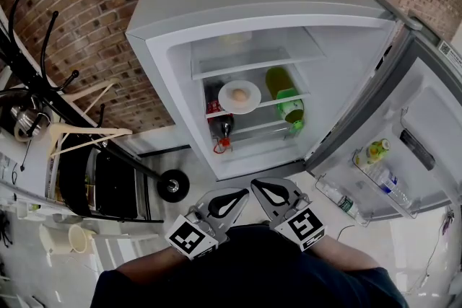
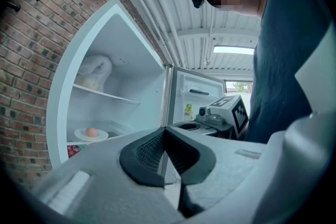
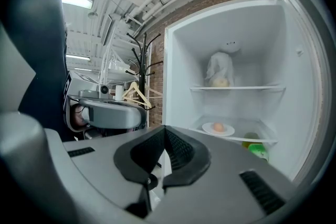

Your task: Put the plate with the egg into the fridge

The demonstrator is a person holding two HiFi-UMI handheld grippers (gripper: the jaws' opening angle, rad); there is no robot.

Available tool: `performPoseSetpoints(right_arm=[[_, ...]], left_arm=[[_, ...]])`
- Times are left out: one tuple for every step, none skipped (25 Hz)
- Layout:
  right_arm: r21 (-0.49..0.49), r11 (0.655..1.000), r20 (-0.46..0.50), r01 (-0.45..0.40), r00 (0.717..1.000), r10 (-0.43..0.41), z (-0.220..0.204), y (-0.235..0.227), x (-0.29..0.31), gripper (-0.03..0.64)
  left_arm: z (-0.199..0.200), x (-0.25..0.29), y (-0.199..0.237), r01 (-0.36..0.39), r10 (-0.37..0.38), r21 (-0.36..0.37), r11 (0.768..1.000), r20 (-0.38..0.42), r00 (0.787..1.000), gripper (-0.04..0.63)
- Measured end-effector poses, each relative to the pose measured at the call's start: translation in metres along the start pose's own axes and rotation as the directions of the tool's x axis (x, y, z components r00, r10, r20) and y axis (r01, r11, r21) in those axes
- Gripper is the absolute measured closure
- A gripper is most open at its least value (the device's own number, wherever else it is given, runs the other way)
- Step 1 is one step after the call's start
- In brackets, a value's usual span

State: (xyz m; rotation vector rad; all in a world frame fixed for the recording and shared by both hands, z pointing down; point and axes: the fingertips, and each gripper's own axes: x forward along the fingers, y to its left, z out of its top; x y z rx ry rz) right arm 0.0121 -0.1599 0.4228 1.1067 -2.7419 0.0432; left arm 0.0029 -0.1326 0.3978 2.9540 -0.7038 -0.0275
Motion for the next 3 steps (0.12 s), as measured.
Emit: performPoseSetpoints(right_arm=[[-0.004,1.000,-0.001,-0.001,1.000,0.001,0.0002,0.0000,0.0002,0.606],[-0.007,1.000,-0.002,-0.002,1.000,0.002,0.0004,0.0001,0.0003,0.606],[-0.011,1.000,-0.003,-0.002,1.000,0.002,0.0007,0.0001,0.0004,0.606]], left_arm=[[0.0001,-0.0003,0.0003,-0.001,0.001,-0.001,1.000,0.000,1.000,0.600],[0.0003,-0.0006,0.0006,-0.002,0.002,-0.001,1.000,-0.001,1.000,0.600],[0.0004,-0.0008,0.0008,-0.002,0.002,-0.002,1.000,-0.001,1.000,0.600]])
